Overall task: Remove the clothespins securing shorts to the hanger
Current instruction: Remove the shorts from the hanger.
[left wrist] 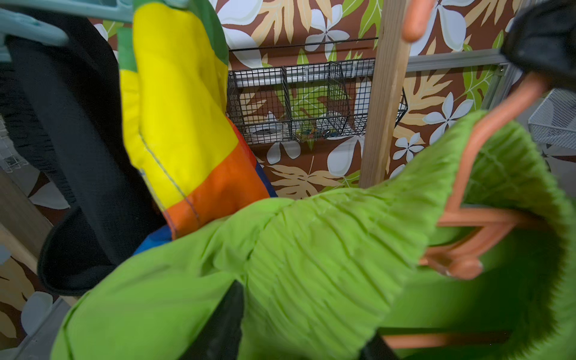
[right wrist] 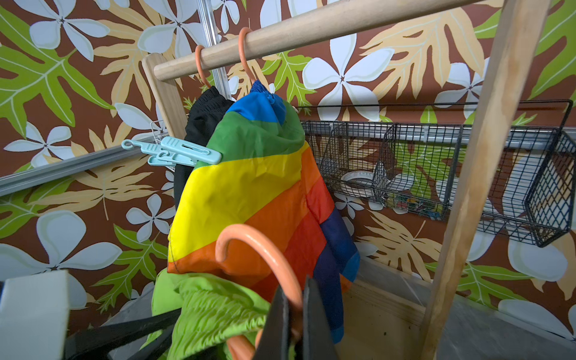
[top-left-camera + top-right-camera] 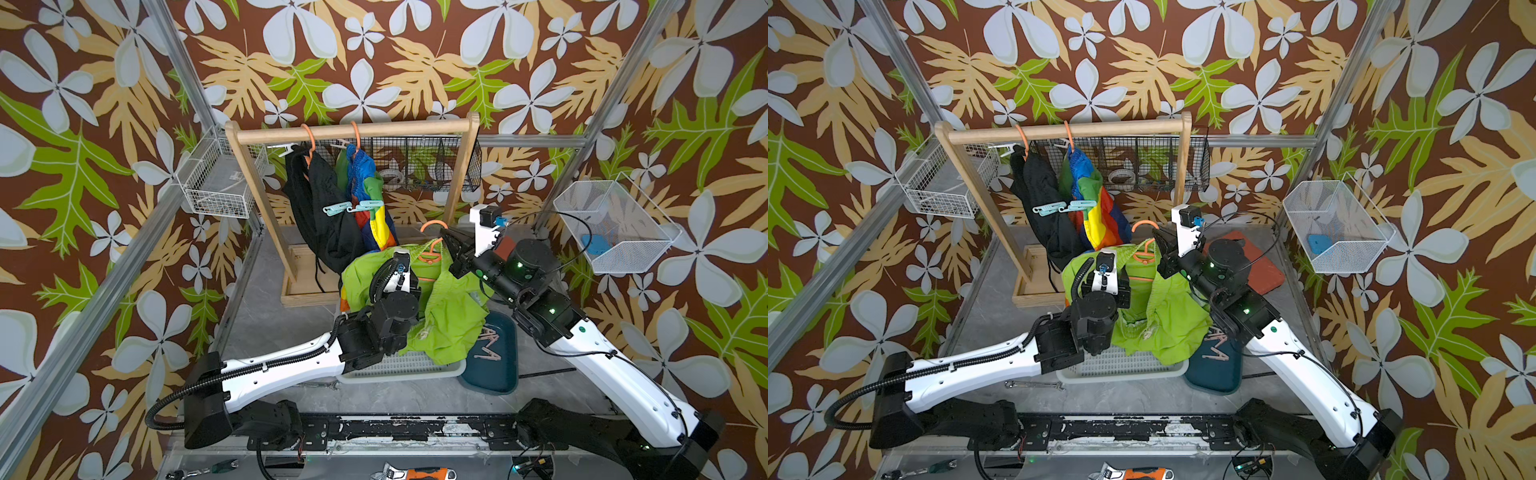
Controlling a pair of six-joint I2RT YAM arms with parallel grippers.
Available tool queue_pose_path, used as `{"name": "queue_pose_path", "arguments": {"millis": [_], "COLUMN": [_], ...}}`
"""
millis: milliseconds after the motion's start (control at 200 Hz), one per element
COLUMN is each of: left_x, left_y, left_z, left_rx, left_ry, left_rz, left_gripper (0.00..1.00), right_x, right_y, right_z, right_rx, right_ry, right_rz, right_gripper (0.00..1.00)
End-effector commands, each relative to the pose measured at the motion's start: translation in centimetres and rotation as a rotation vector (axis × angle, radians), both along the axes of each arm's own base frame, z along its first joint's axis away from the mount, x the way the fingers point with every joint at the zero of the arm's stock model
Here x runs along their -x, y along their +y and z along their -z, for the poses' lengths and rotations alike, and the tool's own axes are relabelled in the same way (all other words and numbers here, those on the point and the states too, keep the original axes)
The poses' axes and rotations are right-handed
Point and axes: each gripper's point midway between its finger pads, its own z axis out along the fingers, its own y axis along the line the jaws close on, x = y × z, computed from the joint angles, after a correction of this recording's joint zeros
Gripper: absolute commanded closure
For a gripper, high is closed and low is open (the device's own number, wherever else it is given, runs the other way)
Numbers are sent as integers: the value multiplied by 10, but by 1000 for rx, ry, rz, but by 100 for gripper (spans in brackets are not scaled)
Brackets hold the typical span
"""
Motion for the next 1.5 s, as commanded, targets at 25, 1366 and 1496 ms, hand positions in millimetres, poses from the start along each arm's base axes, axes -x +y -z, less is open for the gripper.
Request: {"name": "queue_pose_path", "arguments": {"millis": [25,1366,1496], "left_x": [0,-69,-69], "left_y": [11,176,175], "left_z": [-14,-21,-31], "left_rx": [27,108,111], "left_ry": [-33,41,24], "left_rz": [-41,-190,-176], "left_gripper": [100,100,100], "right_x": [3,47,46], "right_y": [0,-34,-29], "right_z": [-16,16,28], "right_rx": [-49,15,17], "right_ry": [-42,-43,-16], "right_rz": [-13,7,-14], "right_gripper": [100,100,100]}}
